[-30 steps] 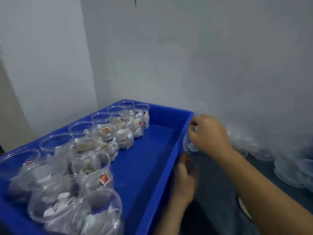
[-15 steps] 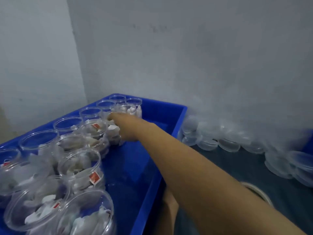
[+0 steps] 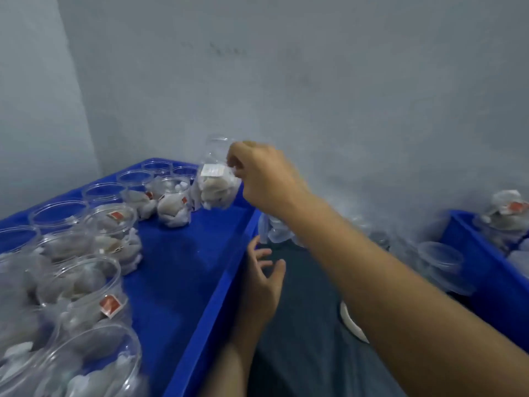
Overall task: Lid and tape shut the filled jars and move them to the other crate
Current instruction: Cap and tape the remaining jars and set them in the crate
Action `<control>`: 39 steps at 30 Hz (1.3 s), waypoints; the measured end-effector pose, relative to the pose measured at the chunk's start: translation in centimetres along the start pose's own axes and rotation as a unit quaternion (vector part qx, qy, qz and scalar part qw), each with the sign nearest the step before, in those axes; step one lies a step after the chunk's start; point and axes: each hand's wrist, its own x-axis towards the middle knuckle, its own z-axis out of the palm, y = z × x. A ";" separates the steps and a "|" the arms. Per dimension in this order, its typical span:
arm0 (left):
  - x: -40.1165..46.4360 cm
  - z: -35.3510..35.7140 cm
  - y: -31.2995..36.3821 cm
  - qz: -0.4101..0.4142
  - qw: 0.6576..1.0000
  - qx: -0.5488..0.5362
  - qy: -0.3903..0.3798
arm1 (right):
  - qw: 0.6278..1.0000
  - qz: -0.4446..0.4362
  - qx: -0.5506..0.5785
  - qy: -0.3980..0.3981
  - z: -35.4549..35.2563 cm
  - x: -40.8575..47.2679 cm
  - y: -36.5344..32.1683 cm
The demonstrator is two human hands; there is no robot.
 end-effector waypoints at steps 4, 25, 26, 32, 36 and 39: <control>-0.9 0.9 1.2 0.020 0.999 -0.023 -0.017 | 0.997 0.053 -0.012 0.060 -4.4 -5.1 3.4; -2.9 3.1 0.9 0.074 0.995 0.067 -0.022 | 0.966 0.248 0.043 0.060 1.4 -23.7 11.7; -3.0 3.1 1.0 0.073 0.994 0.071 -0.030 | 0.954 0.297 0.000 0.029 1.5 -24.4 13.1; -3.5 3.2 1.3 0.076 0.989 0.074 -0.108 | 0.883 0.432 -0.151 -0.105 1.5 -26.5 18.4; -3.6 3.1 1.2 0.082 0.986 0.066 -0.128 | 0.879 0.444 -0.173 -0.014 1.7 -25.8 19.3; -3.5 3.1 1.1 0.079 0.986 0.064 -0.131 | 0.867 0.450 -0.211 -0.045 1.6 -25.5 19.9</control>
